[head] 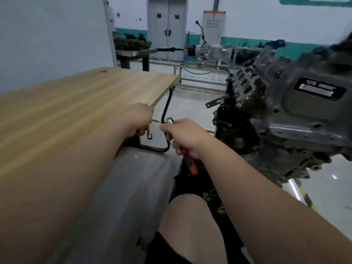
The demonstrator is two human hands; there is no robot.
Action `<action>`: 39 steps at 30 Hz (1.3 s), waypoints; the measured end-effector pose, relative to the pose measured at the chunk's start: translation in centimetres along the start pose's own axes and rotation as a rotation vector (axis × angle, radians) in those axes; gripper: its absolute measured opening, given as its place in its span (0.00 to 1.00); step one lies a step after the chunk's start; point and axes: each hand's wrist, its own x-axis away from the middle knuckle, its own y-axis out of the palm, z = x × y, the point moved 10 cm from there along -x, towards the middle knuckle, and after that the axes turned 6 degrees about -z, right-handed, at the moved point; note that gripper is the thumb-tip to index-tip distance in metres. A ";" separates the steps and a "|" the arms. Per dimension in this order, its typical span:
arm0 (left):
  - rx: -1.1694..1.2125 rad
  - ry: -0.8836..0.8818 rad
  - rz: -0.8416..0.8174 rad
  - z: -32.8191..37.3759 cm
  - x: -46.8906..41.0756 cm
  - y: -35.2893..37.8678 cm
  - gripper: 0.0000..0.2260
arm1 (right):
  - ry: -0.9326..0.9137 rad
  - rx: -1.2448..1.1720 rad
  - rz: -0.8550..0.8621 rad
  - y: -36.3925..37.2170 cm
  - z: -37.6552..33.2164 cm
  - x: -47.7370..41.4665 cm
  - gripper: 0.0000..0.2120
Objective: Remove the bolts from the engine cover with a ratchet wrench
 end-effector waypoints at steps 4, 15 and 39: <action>-0.370 -0.103 0.071 -5.4 -0.9 -8.9 0.12 | 0.138 -0.053 -0.149 6.0 -0.9 -5.1 0.07; -0.636 -0.212 0.417 -12.6 -2.1 -19.6 0.06 | -0.189 0.708 -0.155 23.5 -8.8 -17.4 0.05; -0.696 -0.241 0.602 -14.2 -2.4 -23.0 0.06 | -0.500 0.774 -0.094 25.5 -8.4 -15.4 0.13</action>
